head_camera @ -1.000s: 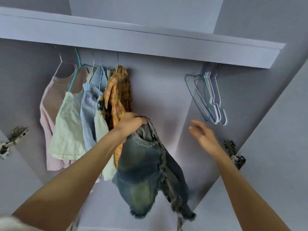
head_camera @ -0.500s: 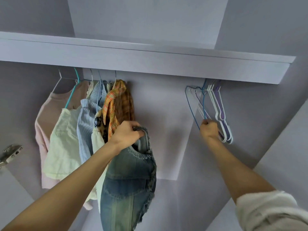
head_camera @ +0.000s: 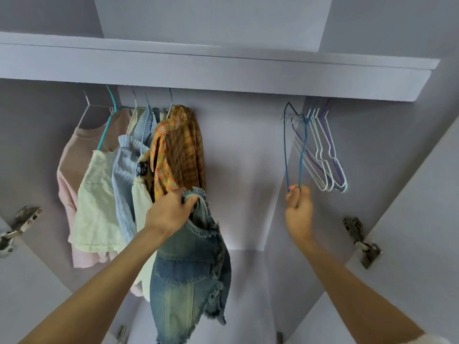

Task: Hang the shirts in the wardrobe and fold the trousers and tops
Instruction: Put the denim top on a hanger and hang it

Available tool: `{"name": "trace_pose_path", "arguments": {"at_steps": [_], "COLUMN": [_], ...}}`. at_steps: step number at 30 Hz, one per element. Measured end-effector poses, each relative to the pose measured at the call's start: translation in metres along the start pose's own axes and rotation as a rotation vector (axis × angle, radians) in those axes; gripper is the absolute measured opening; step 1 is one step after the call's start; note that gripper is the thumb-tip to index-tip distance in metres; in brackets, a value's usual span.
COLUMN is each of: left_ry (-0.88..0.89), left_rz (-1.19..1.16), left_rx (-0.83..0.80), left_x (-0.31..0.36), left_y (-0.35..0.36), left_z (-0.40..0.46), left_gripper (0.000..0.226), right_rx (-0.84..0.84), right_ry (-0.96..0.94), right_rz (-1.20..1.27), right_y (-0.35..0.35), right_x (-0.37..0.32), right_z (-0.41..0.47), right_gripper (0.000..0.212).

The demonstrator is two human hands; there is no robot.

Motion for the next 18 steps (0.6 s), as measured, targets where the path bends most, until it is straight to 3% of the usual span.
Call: {"name": "trace_pose_path", "arguments": {"at_steps": [6, 9, 11, 18], "left_ry": [-0.085, -0.216, -0.298, -0.182], "left_rz": [0.065, -0.294, -0.517, -0.461], "left_rx": [-0.197, -0.319, -0.37, -0.374], "left_x": [-0.024, -0.034, -0.039, -0.054], "left_y": [0.01, 0.019, 0.022, 0.017], "left_z": [-0.021, -0.03, -0.036, -0.04], "left_gripper": [0.037, 0.031, 0.025, 0.022], "right_rx": [-0.118, -0.12, -0.135, -0.021], "right_ry": [0.207, 0.36, 0.359, 0.303], "right_rz": [0.052, -0.11, -0.239, 0.09], "right_y": [-0.013, -0.016, -0.018, -0.036], "right_x": [0.018, 0.022, 0.024, 0.013], "right_z": [-0.086, -0.092, -0.105, -0.129], "right_gripper": [0.024, 0.031, 0.022, 0.026]}}
Point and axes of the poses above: each hand's wrist, its own z-axis towards the middle knuckle, its own y-axis out of the palm, x = y × z, the point moved 3 cm from there along z, towards the middle knuckle, and after that the axes turned 3 degrees about y, right-handed, at the moved point
